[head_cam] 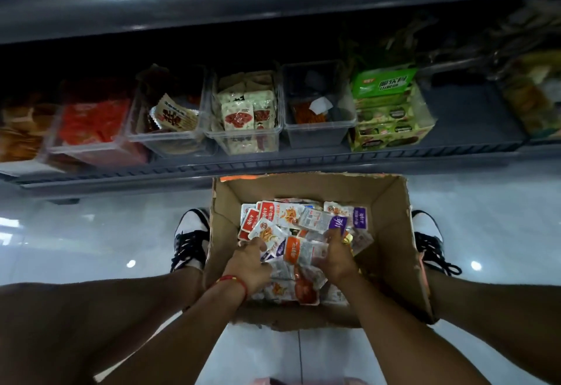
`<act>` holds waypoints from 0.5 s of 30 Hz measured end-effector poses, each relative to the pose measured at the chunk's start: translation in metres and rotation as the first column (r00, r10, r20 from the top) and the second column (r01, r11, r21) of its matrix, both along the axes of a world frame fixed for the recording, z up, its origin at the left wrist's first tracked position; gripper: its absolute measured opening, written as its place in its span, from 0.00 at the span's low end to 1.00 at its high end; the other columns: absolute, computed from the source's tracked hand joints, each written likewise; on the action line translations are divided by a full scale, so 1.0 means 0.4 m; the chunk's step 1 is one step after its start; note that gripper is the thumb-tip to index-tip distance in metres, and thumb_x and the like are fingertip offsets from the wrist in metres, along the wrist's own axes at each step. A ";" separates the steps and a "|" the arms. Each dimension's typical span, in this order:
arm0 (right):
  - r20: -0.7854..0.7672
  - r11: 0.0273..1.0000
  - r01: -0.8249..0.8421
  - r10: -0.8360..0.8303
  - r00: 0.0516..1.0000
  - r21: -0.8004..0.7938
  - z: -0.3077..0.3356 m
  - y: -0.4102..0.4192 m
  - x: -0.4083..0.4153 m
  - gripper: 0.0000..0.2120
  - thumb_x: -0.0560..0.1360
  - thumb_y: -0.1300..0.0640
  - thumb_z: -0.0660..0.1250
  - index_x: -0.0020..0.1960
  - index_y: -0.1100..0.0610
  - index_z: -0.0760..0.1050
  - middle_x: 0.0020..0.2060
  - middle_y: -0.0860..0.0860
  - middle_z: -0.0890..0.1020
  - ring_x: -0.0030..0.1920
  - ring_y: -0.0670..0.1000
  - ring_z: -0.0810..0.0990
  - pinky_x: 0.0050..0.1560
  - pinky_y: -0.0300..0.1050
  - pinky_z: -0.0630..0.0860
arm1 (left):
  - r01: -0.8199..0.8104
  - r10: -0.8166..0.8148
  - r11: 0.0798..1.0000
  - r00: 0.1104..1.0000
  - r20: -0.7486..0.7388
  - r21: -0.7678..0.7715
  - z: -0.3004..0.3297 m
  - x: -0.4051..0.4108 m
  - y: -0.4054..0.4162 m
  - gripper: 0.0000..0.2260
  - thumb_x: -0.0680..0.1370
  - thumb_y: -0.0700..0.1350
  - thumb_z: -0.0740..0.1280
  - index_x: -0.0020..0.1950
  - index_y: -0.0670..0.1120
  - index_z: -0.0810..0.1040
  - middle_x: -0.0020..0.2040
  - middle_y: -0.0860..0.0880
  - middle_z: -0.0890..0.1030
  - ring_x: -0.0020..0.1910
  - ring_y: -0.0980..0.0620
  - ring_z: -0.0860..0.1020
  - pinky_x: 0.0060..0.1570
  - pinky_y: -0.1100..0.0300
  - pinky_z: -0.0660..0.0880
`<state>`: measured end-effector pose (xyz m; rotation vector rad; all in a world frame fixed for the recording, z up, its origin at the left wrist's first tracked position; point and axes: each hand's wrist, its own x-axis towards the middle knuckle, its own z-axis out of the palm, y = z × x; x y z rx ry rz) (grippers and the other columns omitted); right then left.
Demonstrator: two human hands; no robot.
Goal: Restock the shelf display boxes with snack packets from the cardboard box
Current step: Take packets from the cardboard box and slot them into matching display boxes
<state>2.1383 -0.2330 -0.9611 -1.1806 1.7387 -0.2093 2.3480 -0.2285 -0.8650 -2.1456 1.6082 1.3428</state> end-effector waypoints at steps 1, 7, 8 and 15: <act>0.039 0.999 0.043 -0.044 0.998 0.021 0.013 -0.002 -0.008 0.29 0.72 0.64 0.76 0.66 0.55 0.62 0.58 0.55 0.77 0.57 0.54 0.79 0.55 0.48 0.78 | 0.010 -0.010 1.000 1.000 -0.001 0.000 0.009 -0.009 -0.004 0.18 0.77 0.43 0.67 0.68 0.48 0.73 0.65 0.44 0.79 0.63 0.44 0.77 0.62 0.57 0.74; 0.278 0.939 0.194 -0.274 0.921 0.283 0.111 0.006 -0.064 0.30 0.67 0.71 0.79 0.62 0.56 0.69 0.58 0.56 0.81 0.58 0.56 0.81 0.60 0.56 0.80 | 0.006 -0.007 1.000 0.995 -0.098 -0.003 0.056 -0.079 -0.020 0.14 0.78 0.47 0.69 0.63 0.48 0.75 0.61 0.46 0.78 0.55 0.48 0.76 0.55 0.59 0.73; 0.316 0.929 0.205 -0.303 0.899 0.307 0.132 0.010 -0.071 0.31 0.66 0.72 0.78 0.63 0.57 0.71 0.56 0.57 0.83 0.56 0.57 0.83 0.58 0.58 0.81 | -0.004 0.004 1.000 0.994 -0.114 -0.004 0.060 -0.091 -0.021 0.13 0.78 0.48 0.69 0.62 0.49 0.75 0.59 0.47 0.78 0.53 0.50 0.75 0.51 0.60 0.72; 0.238 0.985 0.023 0.018 0.971 -0.169 0.317 -0.003 -0.075 0.13 0.71 0.61 0.77 0.54 0.52 0.84 0.46 0.48 0.87 0.49 0.49 0.85 0.56 0.51 0.81 | -0.346 0.438 0.895 0.802 -0.406 0.283 0.146 -0.162 -0.049 0.28 0.74 0.65 0.69 0.66 0.48 0.74 0.67 0.43 0.73 0.62 0.39 0.76 0.52 0.46 0.81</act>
